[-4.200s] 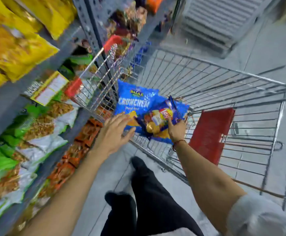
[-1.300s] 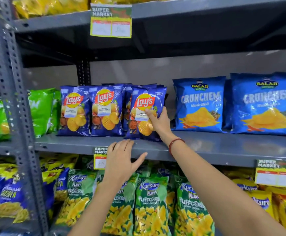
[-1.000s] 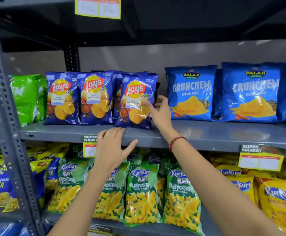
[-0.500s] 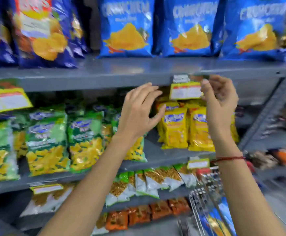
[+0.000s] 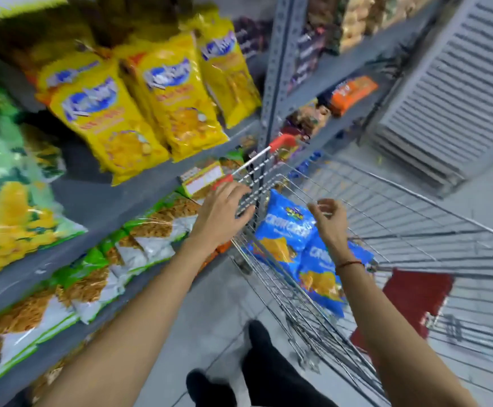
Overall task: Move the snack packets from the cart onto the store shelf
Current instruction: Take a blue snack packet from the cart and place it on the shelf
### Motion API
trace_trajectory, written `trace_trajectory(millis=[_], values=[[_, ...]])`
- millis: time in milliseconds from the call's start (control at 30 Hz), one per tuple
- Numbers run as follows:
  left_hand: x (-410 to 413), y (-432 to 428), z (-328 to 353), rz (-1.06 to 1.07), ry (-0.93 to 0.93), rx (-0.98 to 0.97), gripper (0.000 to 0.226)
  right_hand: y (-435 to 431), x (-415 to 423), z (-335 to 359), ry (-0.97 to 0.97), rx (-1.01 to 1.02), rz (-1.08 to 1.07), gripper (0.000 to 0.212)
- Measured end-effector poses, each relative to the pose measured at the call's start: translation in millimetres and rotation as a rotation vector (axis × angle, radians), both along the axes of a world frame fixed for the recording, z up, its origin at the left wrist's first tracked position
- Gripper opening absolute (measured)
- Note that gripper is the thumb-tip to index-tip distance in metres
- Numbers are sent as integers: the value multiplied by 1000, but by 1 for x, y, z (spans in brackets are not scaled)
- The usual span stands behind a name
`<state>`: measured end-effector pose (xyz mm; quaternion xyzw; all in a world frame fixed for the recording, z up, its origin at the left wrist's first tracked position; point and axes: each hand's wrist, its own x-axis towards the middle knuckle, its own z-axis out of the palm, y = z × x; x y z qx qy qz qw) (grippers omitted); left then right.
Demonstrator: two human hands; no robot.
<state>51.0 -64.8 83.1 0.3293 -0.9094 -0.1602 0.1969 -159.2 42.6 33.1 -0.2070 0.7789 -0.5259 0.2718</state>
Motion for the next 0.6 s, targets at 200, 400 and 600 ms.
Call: trace_trajectory(millis=[200, 400, 600], values=[[-68, -2, -76, -32, -112, 299, 45, 41, -14, -102, -326, 240, -70, 29], [-137, -40, -152, 250, -201, 680, 53, 18, -19, -164, -523, 163, -65, 35], [-174, -66, -235, 309, -437, 748, 72, -17, -38, -224, -569, 177, -197, 64]])
